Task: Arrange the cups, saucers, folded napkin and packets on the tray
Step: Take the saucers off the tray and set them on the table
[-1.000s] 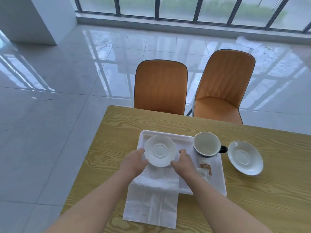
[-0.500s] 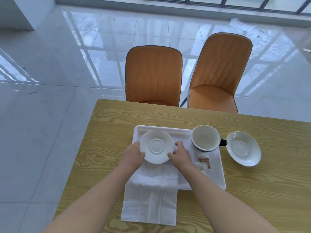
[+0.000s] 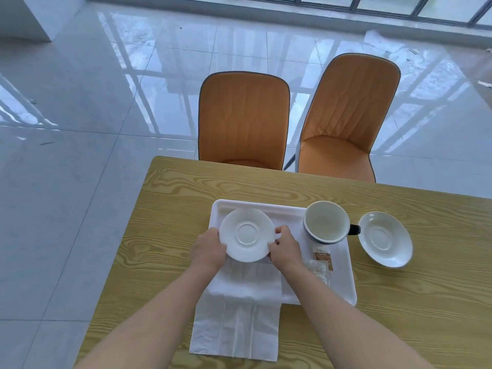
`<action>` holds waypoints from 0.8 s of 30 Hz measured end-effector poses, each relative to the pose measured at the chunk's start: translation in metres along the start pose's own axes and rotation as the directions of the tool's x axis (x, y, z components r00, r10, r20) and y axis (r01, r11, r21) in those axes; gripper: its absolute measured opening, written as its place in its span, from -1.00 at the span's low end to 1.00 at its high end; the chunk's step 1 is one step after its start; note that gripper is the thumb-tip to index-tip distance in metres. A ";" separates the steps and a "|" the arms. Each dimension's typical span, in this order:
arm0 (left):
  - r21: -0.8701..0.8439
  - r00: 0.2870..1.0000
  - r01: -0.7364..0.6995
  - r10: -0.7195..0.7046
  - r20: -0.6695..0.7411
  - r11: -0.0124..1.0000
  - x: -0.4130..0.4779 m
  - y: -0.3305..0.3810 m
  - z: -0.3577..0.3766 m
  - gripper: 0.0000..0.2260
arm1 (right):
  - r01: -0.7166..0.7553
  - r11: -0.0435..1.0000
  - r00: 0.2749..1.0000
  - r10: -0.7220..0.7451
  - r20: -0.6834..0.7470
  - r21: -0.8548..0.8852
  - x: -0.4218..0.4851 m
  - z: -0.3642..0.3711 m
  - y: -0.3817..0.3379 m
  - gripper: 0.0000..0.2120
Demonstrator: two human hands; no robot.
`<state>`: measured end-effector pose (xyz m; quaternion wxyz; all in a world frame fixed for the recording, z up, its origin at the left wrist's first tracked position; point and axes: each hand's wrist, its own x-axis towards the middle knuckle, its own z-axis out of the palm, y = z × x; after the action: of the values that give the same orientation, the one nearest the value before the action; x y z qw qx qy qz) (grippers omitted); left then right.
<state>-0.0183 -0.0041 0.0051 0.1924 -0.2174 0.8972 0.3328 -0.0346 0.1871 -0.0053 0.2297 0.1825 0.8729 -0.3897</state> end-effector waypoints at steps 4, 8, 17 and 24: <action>-0.099 1.000 0.009 -0.009 0.000 0.995 -0.005 -0.001 -0.002 -0.86 | -0.001 0.999 1.000 0.002 -0.010 0.032 -0.006 -0.001 0.003 -0.79; -0.212 0.999 -0.033 0.027 -0.028 0.977 -0.017 -0.004 -0.004 -0.79 | 0.013 0.994 1.000 -0.012 -0.010 0.105 -0.018 -0.005 0.005 -0.78; -0.587 0.996 -0.007 -0.044 -0.073 0.810 -0.063 0.003 -0.010 -0.85 | 0.079 0.932 0.997 -0.076 -0.022 0.354 -0.069 -0.027 0.012 -0.77; -0.779 0.996 0.083 -0.037 0.077 0.622 -0.103 0.009 -0.007 -0.85 | 0.139 0.886 0.990 -0.135 -0.041 0.443 -0.112 -0.054 0.029 -0.74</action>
<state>0.0608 0.0240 0.0651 0.1137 -0.2999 0.6509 0.6880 0.0583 0.2317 0.0699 0.1500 0.1699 0.7725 -0.5932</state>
